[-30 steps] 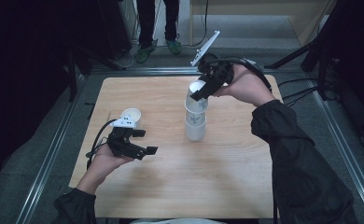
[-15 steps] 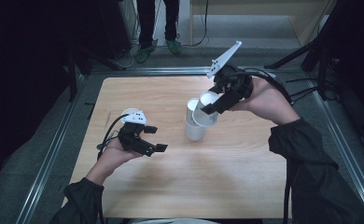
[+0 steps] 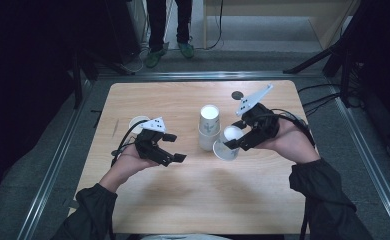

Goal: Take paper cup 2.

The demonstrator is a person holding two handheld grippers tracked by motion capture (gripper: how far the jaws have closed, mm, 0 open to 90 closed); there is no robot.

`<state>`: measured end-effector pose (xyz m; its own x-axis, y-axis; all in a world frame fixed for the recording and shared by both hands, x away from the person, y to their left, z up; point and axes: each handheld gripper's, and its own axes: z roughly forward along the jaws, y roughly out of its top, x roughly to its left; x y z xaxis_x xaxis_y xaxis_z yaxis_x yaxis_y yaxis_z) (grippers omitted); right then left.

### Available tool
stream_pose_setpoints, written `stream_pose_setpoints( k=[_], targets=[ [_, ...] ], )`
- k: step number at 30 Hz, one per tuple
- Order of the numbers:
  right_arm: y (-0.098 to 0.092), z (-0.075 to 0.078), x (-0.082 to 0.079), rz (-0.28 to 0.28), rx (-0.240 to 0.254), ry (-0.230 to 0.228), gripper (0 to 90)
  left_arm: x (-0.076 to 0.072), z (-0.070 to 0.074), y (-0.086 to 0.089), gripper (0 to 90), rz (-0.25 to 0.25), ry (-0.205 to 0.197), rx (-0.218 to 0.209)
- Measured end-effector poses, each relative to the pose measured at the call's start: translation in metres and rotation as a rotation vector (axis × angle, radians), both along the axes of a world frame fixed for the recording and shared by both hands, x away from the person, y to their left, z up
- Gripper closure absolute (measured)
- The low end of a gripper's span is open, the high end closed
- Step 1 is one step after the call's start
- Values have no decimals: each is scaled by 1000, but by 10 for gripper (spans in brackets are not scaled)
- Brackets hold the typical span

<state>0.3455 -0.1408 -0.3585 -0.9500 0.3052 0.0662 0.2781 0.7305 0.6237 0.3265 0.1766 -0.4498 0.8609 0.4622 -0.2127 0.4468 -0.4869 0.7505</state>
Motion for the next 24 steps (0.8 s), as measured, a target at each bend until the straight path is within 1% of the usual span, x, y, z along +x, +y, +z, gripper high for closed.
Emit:
stream_pose_setpoints(
  k=[2, 4, 7, 9, 10, 13, 18, 22, 24],
  targets=[
    [0, -12, -2, 5, 4, 14, 363, 0, 0, 0, 126, -16, -4, -9],
    [1, -22, -3, 4, 6, 26, 363, -1, -1, -1, 127, -16, -11, -15],
    [2, -37, -4, 12, 12, 27, 362, -1, -2, -1, 127, -15, -12, -27],
    [3, -47, -5, 13, -1, 21, 362, -2, -2, -1, 127, -14, -15, -24],
    [4, -53, -5, 13, 2, 28, 362, -2, -2, -1, 127, -15, -16, -25],
    [5, -64, -7, 15, 9, 40, 362, -4, -2, -1, 128, -25, -18, -36],
    [5, -78, -8, 19, 24, 51, 362, -8, -3, -2, 127, -31, -25, -39],
    [5, -83, -9, 25, 35, 56, 362, -10, -4, -4, 127, -31, -28, -22],
    [6, -87, -9, 26, 40, 60, 362, -12, -5, -4, 127, -29, -28, -24]
  ],
)
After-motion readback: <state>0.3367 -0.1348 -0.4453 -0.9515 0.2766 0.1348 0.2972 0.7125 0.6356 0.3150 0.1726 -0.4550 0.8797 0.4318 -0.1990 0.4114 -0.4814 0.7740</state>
